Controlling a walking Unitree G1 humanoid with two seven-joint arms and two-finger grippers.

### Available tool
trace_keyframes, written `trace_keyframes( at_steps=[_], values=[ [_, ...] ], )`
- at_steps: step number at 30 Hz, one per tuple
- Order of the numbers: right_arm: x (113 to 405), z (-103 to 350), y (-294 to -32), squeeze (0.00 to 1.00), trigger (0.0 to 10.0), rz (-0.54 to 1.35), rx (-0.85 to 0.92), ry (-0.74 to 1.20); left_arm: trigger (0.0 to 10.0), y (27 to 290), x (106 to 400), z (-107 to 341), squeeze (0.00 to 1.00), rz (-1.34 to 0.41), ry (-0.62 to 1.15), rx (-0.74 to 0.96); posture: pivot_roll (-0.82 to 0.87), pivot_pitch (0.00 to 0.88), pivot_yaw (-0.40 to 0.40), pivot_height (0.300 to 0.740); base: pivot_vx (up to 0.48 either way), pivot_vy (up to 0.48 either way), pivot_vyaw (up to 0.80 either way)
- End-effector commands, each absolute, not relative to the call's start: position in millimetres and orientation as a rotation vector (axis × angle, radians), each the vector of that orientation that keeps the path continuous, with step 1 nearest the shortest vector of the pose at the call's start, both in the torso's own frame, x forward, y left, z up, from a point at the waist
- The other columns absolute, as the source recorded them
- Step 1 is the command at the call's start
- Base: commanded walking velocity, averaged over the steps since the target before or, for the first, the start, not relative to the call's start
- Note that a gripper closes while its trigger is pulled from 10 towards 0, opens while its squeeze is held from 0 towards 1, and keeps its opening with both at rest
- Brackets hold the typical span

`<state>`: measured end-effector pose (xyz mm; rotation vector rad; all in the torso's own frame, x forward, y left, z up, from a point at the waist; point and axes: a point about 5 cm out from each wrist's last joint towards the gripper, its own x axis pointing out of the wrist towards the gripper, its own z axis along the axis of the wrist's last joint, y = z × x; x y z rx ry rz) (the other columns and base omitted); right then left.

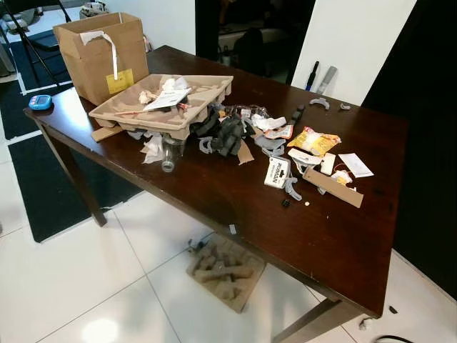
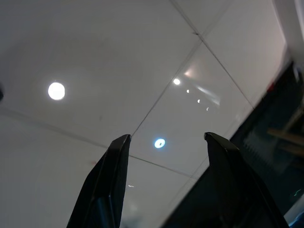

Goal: Picking trash to rubbish bin

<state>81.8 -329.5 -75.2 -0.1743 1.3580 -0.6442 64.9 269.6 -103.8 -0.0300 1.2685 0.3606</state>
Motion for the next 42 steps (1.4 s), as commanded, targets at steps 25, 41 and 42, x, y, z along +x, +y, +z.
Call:
trace_keyframes(
  at_steps=[25, 41, 42],
  values=[
    [327.9, 164.9, -355.3, 0.0, 10.0, -0.229, 0.361, -0.152, 10.0, 266.6, 120.5, -89.4, 0.0, 0.139, 1.084, 0.168, 0.13, 0.079, -0.017, 0.74, 0.0, 0.0, 0.0],
    [318.0, 131.7, -211.8, 1.0, 10.0, 0.889, 0.113, 0.069, 10.0, 257.3, 98.9, -99.0, 0.0, 0.095, 1.173, 0.167, 0.11, 0.1, -0.004, 0.74, 0.0, 0.0, 0.0],
    [317.8, 127.6, -209.9, 1.0, 10.0, 0.879, 0.084, 0.091, 10.0, 257.4, 98.8, -99.0, 0.0, 0.095, 1.173, 0.167, 0.11, 0.1, -0.004, 0.74, 0.0, 0.0, 0.0]
  ],
)
